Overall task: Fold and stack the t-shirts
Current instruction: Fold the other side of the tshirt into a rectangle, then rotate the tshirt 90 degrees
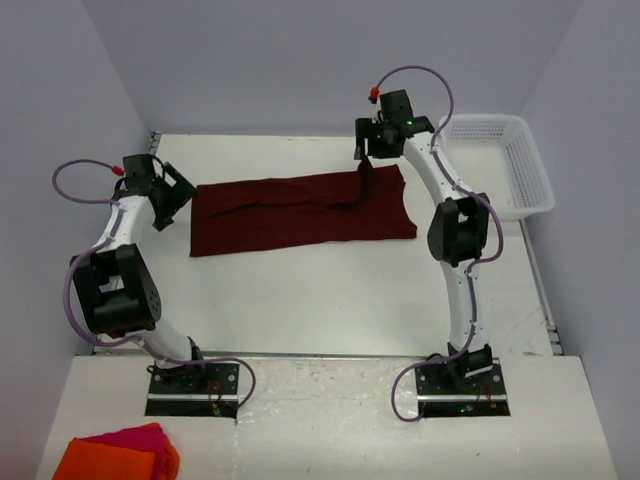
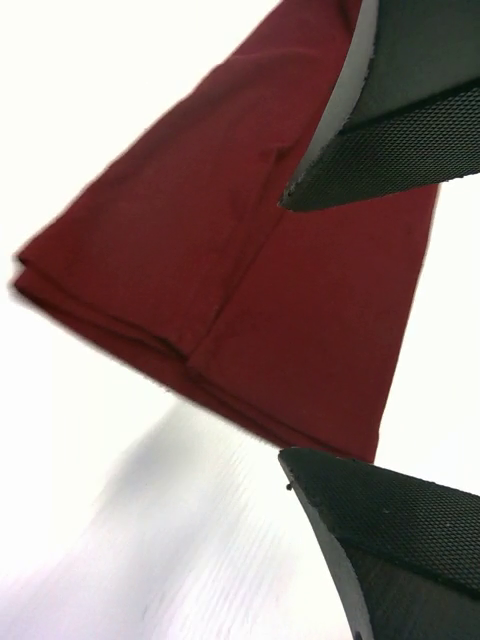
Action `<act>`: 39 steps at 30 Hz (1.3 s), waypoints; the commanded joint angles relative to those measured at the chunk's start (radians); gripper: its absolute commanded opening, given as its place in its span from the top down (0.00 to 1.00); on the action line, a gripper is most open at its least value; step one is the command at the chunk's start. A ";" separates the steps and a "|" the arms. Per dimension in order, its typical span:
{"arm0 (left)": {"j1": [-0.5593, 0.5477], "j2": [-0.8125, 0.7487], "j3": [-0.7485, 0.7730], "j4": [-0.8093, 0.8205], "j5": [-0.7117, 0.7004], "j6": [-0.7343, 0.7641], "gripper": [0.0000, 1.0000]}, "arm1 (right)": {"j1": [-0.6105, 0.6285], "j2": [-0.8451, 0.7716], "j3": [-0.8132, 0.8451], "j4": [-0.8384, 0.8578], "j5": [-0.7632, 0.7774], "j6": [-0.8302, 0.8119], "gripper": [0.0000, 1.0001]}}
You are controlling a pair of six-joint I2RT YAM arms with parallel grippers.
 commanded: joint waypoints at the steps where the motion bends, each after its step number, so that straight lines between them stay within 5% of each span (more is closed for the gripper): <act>1: -0.045 -0.157 0.057 0.043 -0.194 0.025 0.00 | -0.008 -0.099 -0.060 0.234 -0.027 -0.085 0.26; 3: -0.131 -0.300 0.003 0.106 -0.256 0.054 0.00 | -0.008 -0.166 -0.103 0.260 -0.002 -0.082 0.18; 6: -0.191 -0.399 -0.076 0.206 -0.077 0.056 0.01 | -0.002 -0.221 -0.118 0.208 -0.021 -0.079 0.08; 9: -0.228 -0.275 -0.101 0.252 0.289 0.025 0.21 | 0.033 -0.279 -0.169 0.130 0.022 -0.051 0.10; 10: -0.241 -0.232 -0.093 0.253 0.369 0.025 0.46 | 0.042 -0.309 -0.275 0.134 0.069 -0.038 0.16; 11: -0.251 -0.186 -0.090 0.253 0.504 0.041 0.75 | 0.047 -0.341 -0.334 0.150 0.055 -0.022 0.44; 12: -0.302 -0.099 -0.084 0.252 0.554 0.056 1.00 | 0.047 -0.399 -0.388 0.165 0.035 0.037 0.99; 14: -0.330 -0.045 -0.079 0.221 0.582 0.071 1.00 | 0.044 -0.467 -0.581 0.254 -0.028 0.090 1.00; 18: -0.370 0.017 -0.096 0.221 0.468 0.087 1.00 | 0.047 -0.430 -0.606 0.234 -0.231 0.104 0.99; 31: -0.469 0.138 -0.015 0.132 0.327 0.127 1.00 | 0.056 -0.324 -0.649 0.162 -0.200 0.177 1.00; 39: -0.469 0.282 0.162 -0.098 0.031 0.156 1.00 | 0.078 -0.307 -0.744 0.142 -0.127 0.216 1.00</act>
